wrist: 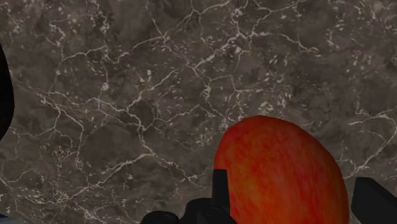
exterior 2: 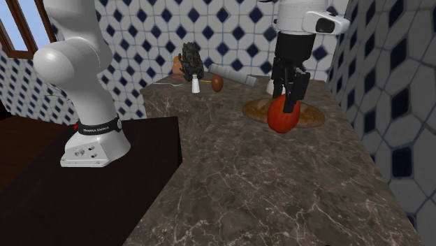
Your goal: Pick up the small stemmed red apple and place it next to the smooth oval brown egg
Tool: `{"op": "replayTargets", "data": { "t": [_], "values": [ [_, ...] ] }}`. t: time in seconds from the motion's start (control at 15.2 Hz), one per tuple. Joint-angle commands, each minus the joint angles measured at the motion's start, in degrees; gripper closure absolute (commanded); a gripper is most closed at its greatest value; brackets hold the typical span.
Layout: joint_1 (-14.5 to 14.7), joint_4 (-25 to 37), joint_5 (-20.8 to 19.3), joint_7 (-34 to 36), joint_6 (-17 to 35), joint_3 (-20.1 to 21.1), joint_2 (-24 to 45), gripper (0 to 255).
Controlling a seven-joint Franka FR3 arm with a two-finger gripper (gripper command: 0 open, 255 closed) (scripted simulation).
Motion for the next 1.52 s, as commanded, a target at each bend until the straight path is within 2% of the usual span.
{"op": "replayTargets", "data": {
  "t": [0.0, 0.2, 0.79, 1.45],
  "values": [
    [0.0, 1.0, -0.2, 0.2, -1.4, -0.1, -0.5, 255],
    [0.0, 2.0, -0.5, 0.4, -3.0, -0.1, -1.0, 255],
    [6.8, -6.2, -2.5, 13.1, -0.2, 5.2, -7.7, 255],
    [13.7, -9.1, -2.9, 27.0, 1.4, 12.2, -9.9, 255]
  ]
}}
